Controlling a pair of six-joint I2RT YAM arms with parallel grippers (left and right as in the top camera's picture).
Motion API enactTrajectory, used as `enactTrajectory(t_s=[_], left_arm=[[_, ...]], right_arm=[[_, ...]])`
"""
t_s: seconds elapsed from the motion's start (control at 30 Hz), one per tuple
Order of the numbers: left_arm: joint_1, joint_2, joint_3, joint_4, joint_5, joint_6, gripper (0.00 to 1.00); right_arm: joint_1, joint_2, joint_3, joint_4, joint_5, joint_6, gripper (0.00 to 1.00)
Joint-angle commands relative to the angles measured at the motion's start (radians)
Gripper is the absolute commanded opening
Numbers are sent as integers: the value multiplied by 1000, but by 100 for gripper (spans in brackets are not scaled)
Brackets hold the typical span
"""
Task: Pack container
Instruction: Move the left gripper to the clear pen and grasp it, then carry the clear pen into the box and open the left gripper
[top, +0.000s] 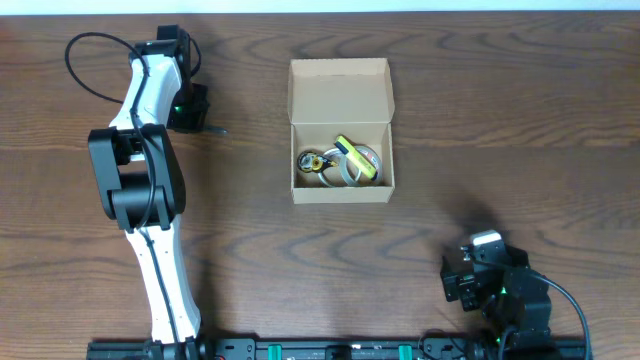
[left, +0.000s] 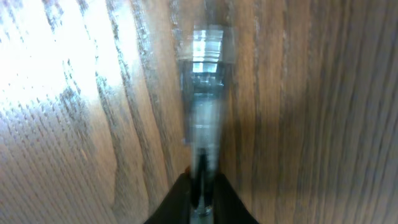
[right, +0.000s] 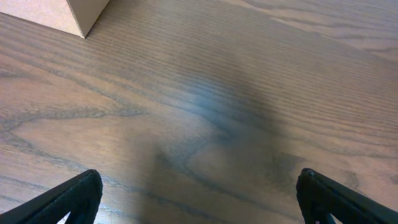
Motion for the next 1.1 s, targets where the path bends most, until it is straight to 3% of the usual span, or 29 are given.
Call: enactTrajectory(t_s=[0.0,0.27,0.63,0.9,1.07], left_arm=[[-9,16,17,-6,0,-5,7],[-24,-29,17,-7,-7,3,6],[-156,-338,17,-36,-75,56,6],[-431,-467,16,-120,-55,43,6],[-593,-468,-4,-129,-55,-59,6]], right_arm=[[-8,-6,-6,-2,-7,-13,99],[-8,-6,-6,-2,-7,-13,99],[-8,-6,-6,-2,-7,-13,99],[-8,-6,-6,-2,-7,-13,99],[-8,-6,-6,-2,-7,-13,99]])
